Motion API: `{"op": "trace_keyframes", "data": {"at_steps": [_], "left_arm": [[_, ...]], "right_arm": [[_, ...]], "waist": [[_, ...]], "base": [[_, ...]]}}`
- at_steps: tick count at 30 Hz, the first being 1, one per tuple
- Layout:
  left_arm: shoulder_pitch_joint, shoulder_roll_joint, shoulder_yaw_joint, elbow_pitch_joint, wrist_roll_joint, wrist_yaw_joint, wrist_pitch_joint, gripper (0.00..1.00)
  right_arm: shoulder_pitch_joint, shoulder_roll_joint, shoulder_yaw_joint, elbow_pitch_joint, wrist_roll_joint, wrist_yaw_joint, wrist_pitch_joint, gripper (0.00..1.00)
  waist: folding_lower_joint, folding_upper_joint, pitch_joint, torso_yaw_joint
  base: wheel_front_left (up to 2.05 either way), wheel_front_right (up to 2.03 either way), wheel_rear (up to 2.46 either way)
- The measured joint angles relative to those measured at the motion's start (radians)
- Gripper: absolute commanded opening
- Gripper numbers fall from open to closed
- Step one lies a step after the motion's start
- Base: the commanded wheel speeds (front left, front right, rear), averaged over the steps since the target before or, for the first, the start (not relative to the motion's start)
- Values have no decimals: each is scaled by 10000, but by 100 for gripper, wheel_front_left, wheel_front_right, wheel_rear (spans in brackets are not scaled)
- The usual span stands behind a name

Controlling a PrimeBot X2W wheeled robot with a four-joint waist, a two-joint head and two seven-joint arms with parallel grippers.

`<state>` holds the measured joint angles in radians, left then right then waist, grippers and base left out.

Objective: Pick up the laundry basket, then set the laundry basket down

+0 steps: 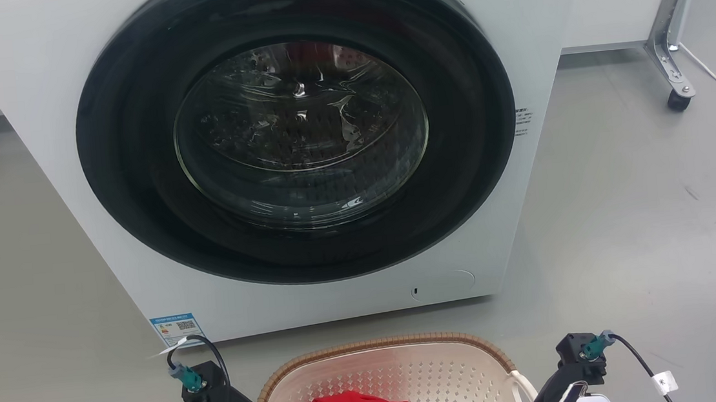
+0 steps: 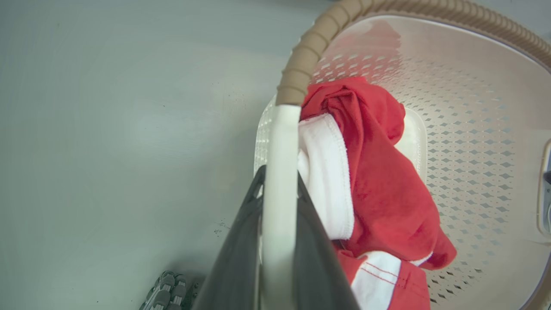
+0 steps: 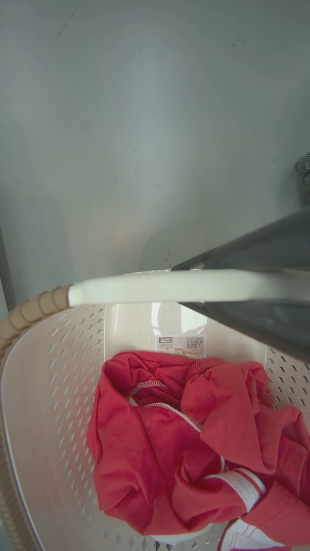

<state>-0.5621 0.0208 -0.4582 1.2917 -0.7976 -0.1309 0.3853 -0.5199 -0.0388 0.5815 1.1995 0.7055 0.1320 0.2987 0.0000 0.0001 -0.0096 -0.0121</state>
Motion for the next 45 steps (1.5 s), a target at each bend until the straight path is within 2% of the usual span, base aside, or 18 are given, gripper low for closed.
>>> {"op": "trace_keyframes", "data": {"at_steps": [31,45], "left_arm": [[0,21,-123,29,-107,56,-130,0],[-490,0,-182,-92,-88,178,-798,0]], "right_arm": [[-32,-31,408,8,558,-4,-17,0],[-579,-27,437,136,527,-94,-606,0]], "waist": [[0,0,83,20],[1,0,934,23]], "base": [[0,0,0],[0,0,0]]}}
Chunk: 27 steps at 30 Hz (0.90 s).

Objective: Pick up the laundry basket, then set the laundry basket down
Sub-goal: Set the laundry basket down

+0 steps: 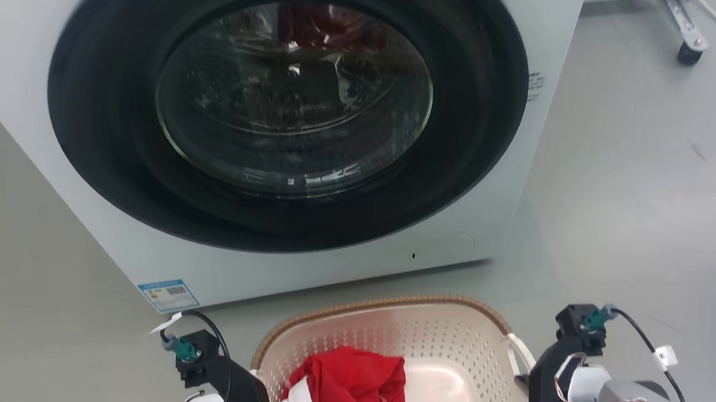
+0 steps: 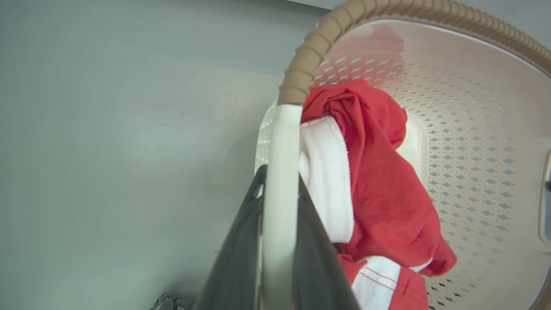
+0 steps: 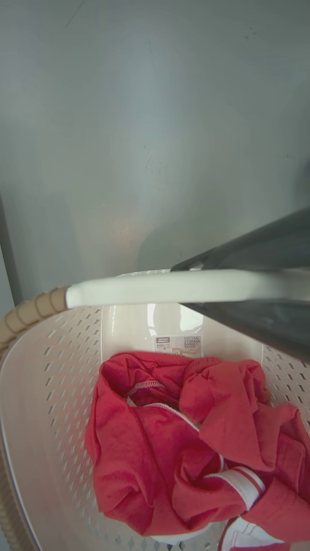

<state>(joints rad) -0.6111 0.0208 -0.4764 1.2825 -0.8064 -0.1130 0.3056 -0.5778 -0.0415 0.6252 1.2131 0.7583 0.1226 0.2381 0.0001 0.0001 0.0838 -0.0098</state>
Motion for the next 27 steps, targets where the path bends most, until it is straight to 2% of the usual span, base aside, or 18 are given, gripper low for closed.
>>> {"op": "trace_keyframes", "data": {"at_steps": [12,27], "left_arm": [[-583,21,-100,-138,130,77,-545,0],[-1679,31,8,-456,173,88,-1371,0]], "right_arm": [[-758,-25,-2,13,-107,-82,-437,0],[-1990,-251,61,-86,-382,-92,-1202,0]], "waist": [[1,0,1325,10],[1,1,3625,125]], "base": [[0,0,0],[0,0,0]]}}
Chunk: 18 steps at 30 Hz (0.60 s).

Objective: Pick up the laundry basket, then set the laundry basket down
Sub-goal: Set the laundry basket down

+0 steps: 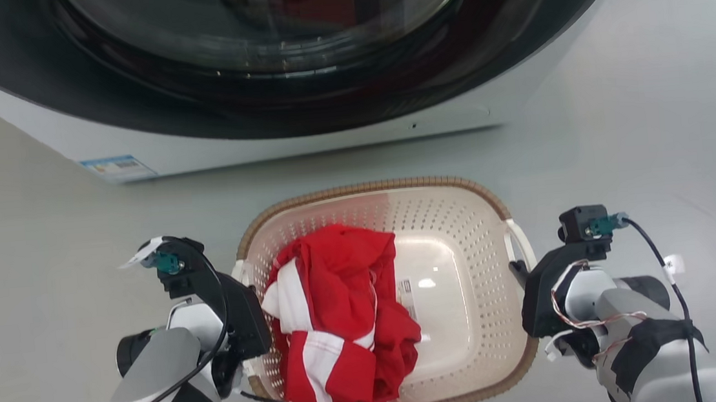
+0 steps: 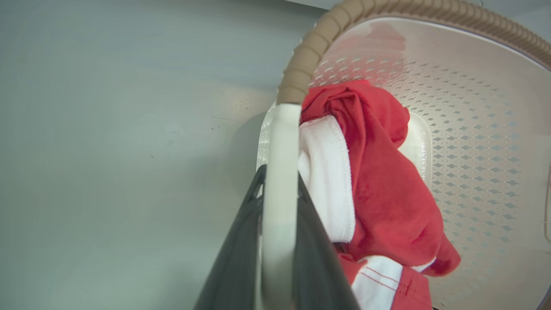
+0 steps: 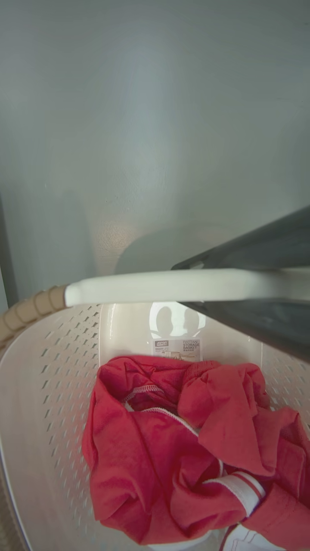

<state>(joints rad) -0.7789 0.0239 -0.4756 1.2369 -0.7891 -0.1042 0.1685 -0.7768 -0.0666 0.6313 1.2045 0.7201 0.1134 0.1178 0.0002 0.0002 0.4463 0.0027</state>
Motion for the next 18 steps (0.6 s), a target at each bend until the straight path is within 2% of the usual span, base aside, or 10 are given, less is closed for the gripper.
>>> {"op": "trace_keyframes", "data": {"at_steps": [18], "left_arm": [[-1007,-6,-144,-178,445,161,-1315,0]], "right_arm": [[-994,-173,84,-27,-322,-121,-1011,0]], "waist": [[-1,0,2280,159]], "base": [[0,0,0]]}}
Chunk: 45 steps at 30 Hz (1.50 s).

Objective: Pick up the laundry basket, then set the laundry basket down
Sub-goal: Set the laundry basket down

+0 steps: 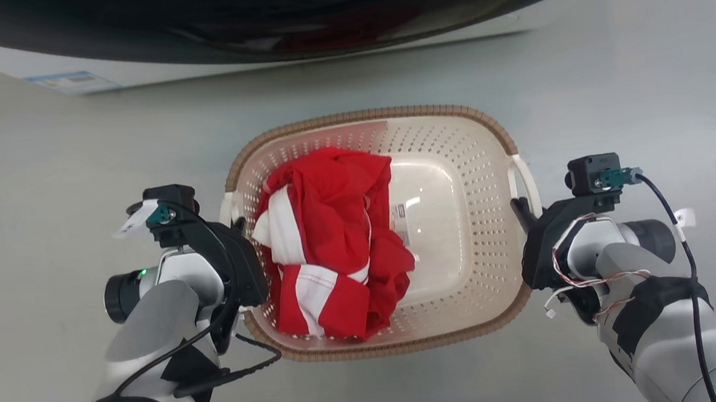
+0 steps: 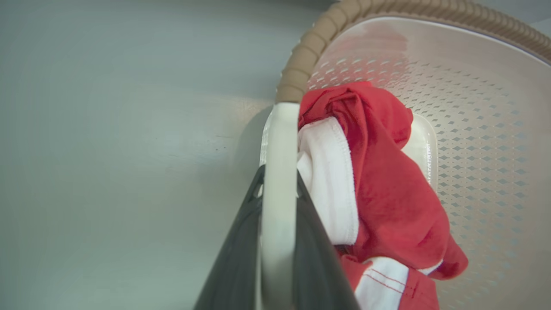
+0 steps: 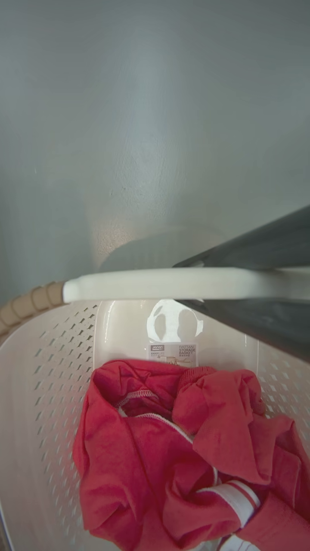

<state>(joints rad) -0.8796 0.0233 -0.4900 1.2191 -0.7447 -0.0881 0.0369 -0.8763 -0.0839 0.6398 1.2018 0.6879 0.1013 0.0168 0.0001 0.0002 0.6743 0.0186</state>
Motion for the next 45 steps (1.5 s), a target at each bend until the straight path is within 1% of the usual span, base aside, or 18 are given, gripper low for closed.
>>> {"op": "trace_keyframes", "data": {"at_steps": [11,13,19,32,33,42,44,45], "left_arm": [[-502,12,-69,-6,190,105,-880,0],[-567,8,-69,2,203,105,-1007,0],[-575,-4,-69,75,203,121,-1275,0],[-599,-29,-138,290,203,63,-1308,0],[-599,-27,-138,299,203,-4,-1308,0],[-606,-29,-178,372,203,-19,-1177,0],[-611,-27,-194,389,203,-82,-1175,0],[-616,-25,-244,393,203,-90,-1160,0]], "right_arm": [[-610,-50,48,-17,-111,-165,-706,0],[-618,-50,56,-12,-146,-222,-855,0],[-724,-46,111,31,-278,-232,-1112,0],[-777,35,153,272,-290,-221,-1235,0],[-777,40,153,284,-290,-221,-1237,0],[-779,63,167,366,-288,-161,-1227,0],[-781,65,174,382,-288,-157,-1227,0],[-782,65,180,389,-288,-142,-1227,5]], "waist": [[0,0,941,85],[0,0,1045,96],[-1,0,1179,116],[-1,-2,1225,102],[-1,-2,1223,101],[-1,-2,1207,107],[-1,-2,1203,114],[-1,-2,1200,116]], "base": [[0,0,0],[0,0,0],[0,0,0],[0,0,0],[0,0,0],[0,0,0],[0,0,0],[0,0,0]]}}
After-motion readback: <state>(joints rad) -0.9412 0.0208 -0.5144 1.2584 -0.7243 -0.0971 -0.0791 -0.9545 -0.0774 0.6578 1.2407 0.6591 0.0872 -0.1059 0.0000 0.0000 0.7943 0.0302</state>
